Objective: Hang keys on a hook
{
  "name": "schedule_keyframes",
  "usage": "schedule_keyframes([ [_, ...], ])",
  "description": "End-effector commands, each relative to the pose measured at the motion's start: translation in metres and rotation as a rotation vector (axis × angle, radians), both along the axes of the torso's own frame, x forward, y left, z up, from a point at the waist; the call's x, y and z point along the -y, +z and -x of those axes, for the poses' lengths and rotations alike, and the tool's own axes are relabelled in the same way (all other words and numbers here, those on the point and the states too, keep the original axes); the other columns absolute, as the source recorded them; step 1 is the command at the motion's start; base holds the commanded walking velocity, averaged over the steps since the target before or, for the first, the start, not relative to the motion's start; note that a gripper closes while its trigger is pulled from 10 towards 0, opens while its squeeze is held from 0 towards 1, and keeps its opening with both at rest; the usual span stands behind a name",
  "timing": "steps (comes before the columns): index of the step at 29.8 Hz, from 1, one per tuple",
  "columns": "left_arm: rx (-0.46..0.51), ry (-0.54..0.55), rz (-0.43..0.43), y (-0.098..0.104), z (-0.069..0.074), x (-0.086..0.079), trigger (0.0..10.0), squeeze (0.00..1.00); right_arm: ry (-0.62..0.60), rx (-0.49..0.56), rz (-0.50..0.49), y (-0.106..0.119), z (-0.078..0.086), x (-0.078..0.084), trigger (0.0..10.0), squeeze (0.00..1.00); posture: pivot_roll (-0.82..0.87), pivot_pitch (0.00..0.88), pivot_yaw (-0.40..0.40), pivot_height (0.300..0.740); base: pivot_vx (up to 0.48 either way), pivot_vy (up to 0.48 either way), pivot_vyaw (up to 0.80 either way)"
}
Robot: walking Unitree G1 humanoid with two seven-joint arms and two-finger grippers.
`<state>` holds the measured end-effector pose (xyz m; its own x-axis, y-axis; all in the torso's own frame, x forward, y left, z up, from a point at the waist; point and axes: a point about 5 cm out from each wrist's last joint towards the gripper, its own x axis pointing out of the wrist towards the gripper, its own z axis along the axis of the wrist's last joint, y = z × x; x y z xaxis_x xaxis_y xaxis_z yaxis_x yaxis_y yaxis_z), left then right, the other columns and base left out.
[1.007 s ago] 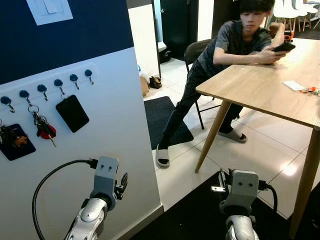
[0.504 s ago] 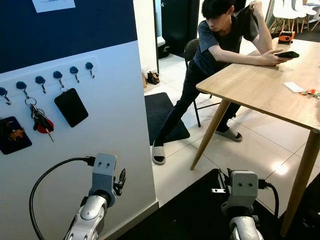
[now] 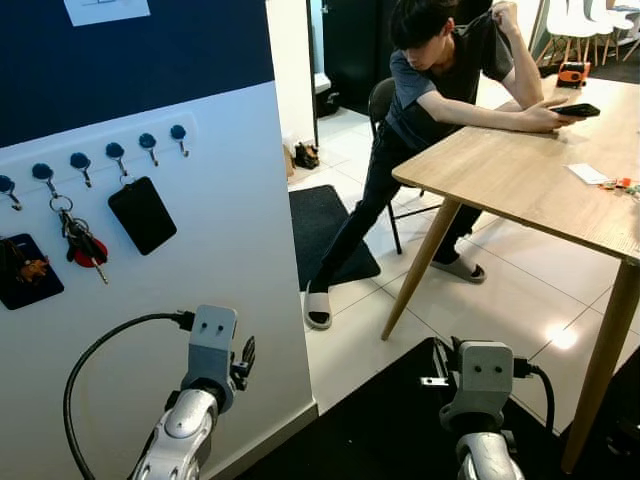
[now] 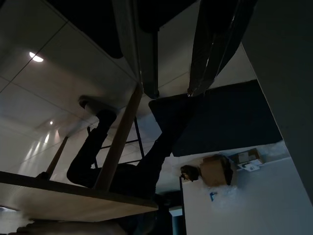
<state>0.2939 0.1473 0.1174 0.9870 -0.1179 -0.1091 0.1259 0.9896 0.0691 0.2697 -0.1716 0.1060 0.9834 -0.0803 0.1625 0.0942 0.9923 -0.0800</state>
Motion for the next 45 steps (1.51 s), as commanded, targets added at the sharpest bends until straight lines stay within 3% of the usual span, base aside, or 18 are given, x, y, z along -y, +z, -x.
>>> schedule_keyframes([
  [1,-0.011,-0.003,-0.009,-0.0032,-0.0005,0.0004,10.0,0.0,0.002,-0.015,-0.016,-0.0043,0.0006,-0.0024,10.0,0.0,-0.01,0.114,0.129,0.74,0.0,0.0,0.0],
  [45,-0.012,0.005,-0.015,-0.0037,-0.0013,-0.0023,10.0,0.0,0.01,-0.024,-0.034,-0.0069,-0.0011,-0.007,10.0,0.0,0.0,0.123,0.13,0.74,0.0,0.0,-0.75],
])
